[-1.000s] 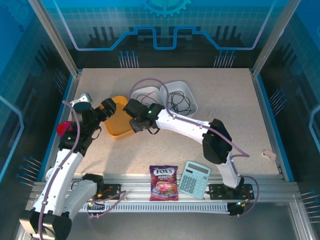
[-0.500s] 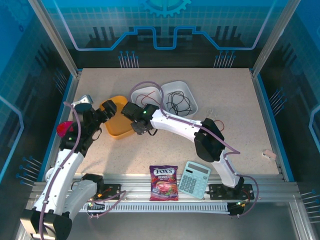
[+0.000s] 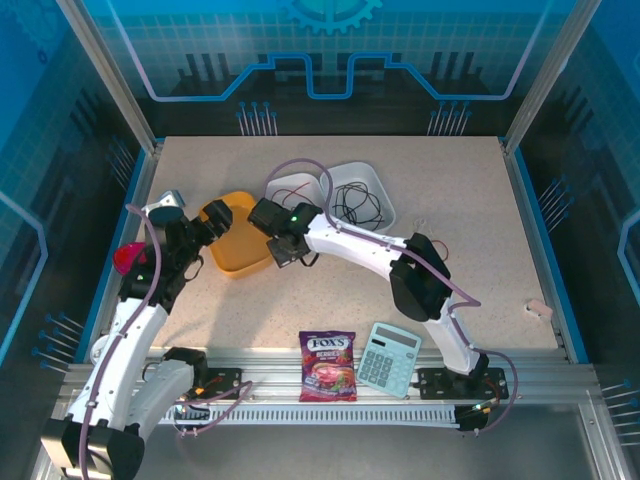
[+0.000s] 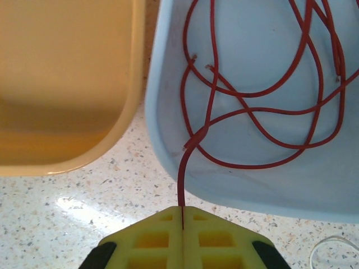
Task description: Untangle the cables
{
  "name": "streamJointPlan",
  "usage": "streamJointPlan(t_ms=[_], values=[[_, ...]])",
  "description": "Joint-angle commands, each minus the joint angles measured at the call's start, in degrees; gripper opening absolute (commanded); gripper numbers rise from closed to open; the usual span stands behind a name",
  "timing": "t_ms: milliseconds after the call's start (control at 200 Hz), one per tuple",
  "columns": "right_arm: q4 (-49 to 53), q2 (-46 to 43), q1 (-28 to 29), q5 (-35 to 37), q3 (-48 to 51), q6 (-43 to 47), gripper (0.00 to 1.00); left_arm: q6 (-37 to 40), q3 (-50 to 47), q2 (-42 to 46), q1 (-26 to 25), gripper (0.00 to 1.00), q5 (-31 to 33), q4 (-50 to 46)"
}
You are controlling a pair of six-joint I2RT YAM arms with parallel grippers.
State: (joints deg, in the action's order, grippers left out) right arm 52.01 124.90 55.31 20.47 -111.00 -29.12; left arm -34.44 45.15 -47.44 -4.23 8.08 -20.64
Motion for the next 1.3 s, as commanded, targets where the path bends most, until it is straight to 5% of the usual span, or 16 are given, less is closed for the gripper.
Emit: streamJointPlan(t_ms=[0,455,1296], values=[[1.34,-2.92,-1.66,0.01,1.29,-0.08,0.00,-0.46,-0.63,0.86,0.63,0.99,-1.04,1.71],[-1.05,-2.69,-7.63,2.38,-0.12,4.60,0.00,-0.81,-1.12,0.58,0.68,0.99,-1.13,2.65],[1.23,20.26,-13.93,-2.71,-19.51,10.99,0.00,-0.90,-1.04,-0.70,0.71,0.99,-2.62,3.95]])
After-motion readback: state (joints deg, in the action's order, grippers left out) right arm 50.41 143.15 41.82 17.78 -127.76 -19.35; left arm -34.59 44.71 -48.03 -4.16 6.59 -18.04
